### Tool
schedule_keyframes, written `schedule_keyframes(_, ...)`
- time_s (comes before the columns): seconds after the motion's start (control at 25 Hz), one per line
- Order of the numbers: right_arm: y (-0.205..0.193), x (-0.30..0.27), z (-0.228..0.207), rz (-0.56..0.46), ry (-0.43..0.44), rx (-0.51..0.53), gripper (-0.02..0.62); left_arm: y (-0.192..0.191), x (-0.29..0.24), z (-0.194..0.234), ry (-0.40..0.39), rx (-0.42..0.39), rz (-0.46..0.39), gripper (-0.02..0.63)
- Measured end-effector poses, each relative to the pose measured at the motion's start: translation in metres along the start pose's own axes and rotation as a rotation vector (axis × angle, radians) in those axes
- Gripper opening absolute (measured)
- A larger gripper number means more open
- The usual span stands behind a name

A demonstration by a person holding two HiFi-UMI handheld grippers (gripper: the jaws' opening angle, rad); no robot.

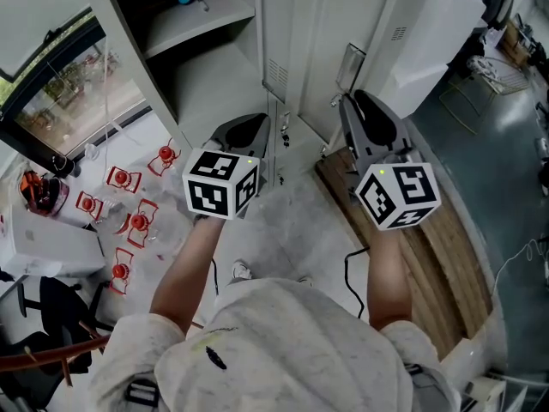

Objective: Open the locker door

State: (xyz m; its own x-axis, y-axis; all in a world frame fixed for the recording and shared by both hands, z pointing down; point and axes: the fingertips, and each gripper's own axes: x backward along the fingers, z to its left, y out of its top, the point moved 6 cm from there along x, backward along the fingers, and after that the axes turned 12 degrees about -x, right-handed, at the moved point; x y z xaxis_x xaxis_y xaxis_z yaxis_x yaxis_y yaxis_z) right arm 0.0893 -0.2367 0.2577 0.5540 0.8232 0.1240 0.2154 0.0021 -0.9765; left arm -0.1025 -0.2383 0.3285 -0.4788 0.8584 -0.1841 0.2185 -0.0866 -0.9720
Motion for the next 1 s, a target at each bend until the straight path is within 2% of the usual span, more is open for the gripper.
schedule_keyframes(0.32,-0.010,-0.007,0.016,0.045,0.061,-0.011,0.072,-0.001,0.019,0.000,0.046,0.007,0.006,0.006)
schedule_keyframes(1.0,-0.047,-0.046,0.070,0.137,0.235,-0.031,0.014,-0.013,0.071,0.031,0.225,0.024,0.018,0.006)
